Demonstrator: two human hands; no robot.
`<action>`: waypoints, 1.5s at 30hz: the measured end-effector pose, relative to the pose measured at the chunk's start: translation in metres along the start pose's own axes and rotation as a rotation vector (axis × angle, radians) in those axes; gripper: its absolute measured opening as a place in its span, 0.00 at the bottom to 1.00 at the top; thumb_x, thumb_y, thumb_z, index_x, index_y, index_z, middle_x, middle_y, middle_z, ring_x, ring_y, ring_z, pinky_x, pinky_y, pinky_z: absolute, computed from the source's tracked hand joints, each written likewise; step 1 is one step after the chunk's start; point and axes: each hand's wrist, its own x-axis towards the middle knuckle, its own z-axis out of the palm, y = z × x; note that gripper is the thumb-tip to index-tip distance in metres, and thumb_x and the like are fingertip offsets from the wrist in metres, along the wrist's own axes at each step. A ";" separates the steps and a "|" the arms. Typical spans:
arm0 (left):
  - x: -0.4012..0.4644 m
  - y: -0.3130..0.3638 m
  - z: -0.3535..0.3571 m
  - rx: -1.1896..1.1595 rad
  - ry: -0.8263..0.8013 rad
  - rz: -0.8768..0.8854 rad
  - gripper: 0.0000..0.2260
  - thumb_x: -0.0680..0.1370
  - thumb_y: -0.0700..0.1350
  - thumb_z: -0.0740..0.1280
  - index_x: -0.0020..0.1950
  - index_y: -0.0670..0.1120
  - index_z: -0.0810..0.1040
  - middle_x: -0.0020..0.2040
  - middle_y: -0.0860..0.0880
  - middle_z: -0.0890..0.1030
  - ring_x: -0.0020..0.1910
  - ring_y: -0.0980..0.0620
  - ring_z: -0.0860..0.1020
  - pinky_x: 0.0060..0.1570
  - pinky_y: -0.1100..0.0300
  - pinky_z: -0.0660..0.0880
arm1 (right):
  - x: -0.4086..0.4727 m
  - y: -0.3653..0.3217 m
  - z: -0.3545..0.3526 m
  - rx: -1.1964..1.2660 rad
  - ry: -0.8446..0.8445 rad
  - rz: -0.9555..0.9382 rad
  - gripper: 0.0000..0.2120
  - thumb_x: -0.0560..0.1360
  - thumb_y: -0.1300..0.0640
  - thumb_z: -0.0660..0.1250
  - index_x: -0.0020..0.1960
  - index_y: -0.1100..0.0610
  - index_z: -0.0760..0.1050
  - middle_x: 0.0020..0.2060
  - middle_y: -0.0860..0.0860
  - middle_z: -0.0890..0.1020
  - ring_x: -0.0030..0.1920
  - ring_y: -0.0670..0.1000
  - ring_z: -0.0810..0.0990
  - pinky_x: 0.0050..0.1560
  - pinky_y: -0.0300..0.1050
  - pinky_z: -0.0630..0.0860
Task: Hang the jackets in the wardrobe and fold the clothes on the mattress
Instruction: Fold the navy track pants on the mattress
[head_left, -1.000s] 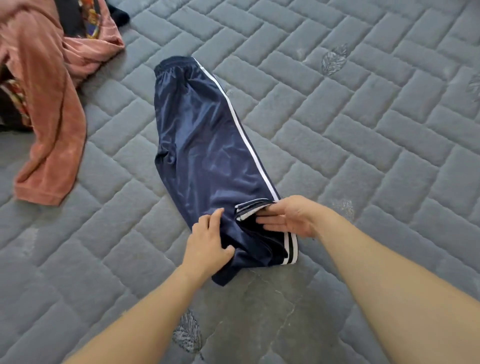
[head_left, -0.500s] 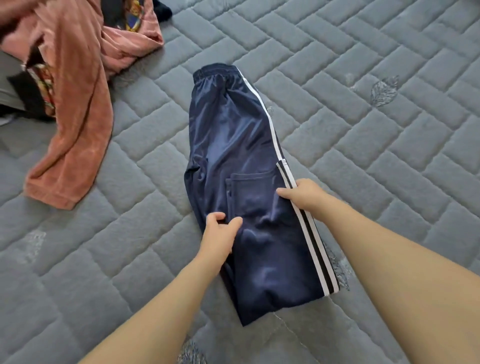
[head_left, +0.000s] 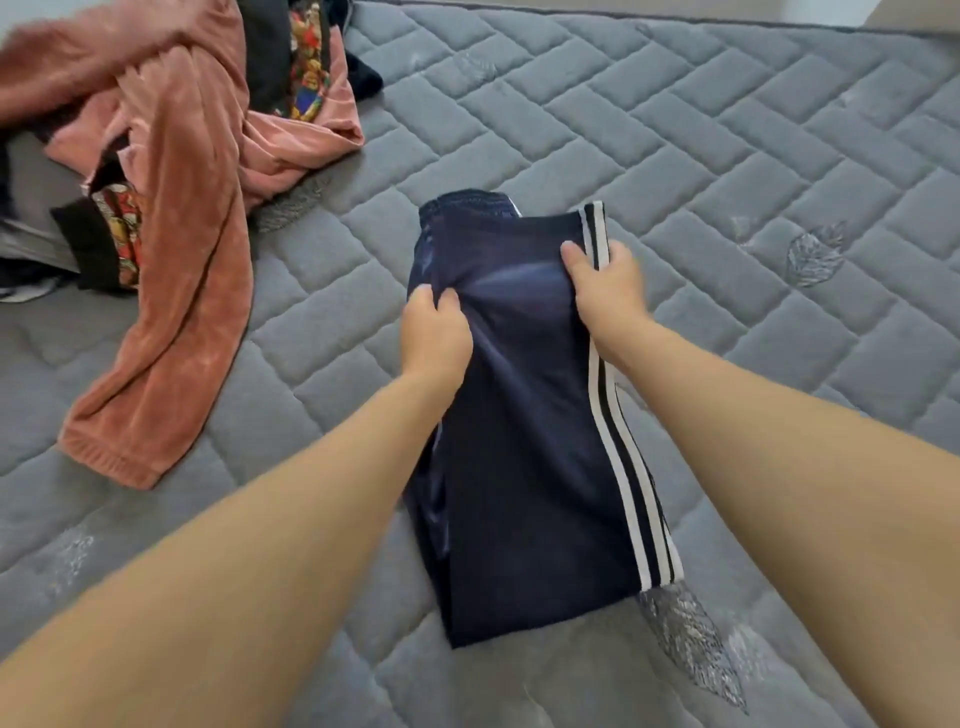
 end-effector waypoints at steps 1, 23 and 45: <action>0.031 0.011 0.002 -0.037 0.021 -0.009 0.09 0.83 0.46 0.58 0.47 0.43 0.71 0.44 0.49 0.76 0.48 0.47 0.73 0.46 0.58 0.66 | 0.021 -0.019 0.009 -0.022 0.052 -0.065 0.14 0.78 0.45 0.66 0.54 0.55 0.73 0.44 0.46 0.79 0.53 0.54 0.79 0.54 0.46 0.73; 0.157 -0.093 0.074 0.916 0.174 0.130 0.32 0.78 0.62 0.52 0.76 0.43 0.65 0.57 0.41 0.74 0.53 0.39 0.72 0.53 0.45 0.67 | 0.094 0.111 0.110 -0.886 0.084 -0.508 0.27 0.78 0.49 0.59 0.76 0.51 0.66 0.75 0.58 0.65 0.75 0.62 0.63 0.74 0.60 0.60; 0.095 -0.118 0.018 0.522 -0.271 0.074 0.27 0.80 0.51 0.63 0.77 0.49 0.57 0.74 0.45 0.68 0.70 0.42 0.67 0.69 0.47 0.59 | 0.003 0.122 0.029 -0.194 -0.018 -0.012 0.35 0.74 0.50 0.71 0.76 0.55 0.61 0.70 0.52 0.69 0.70 0.52 0.68 0.72 0.48 0.63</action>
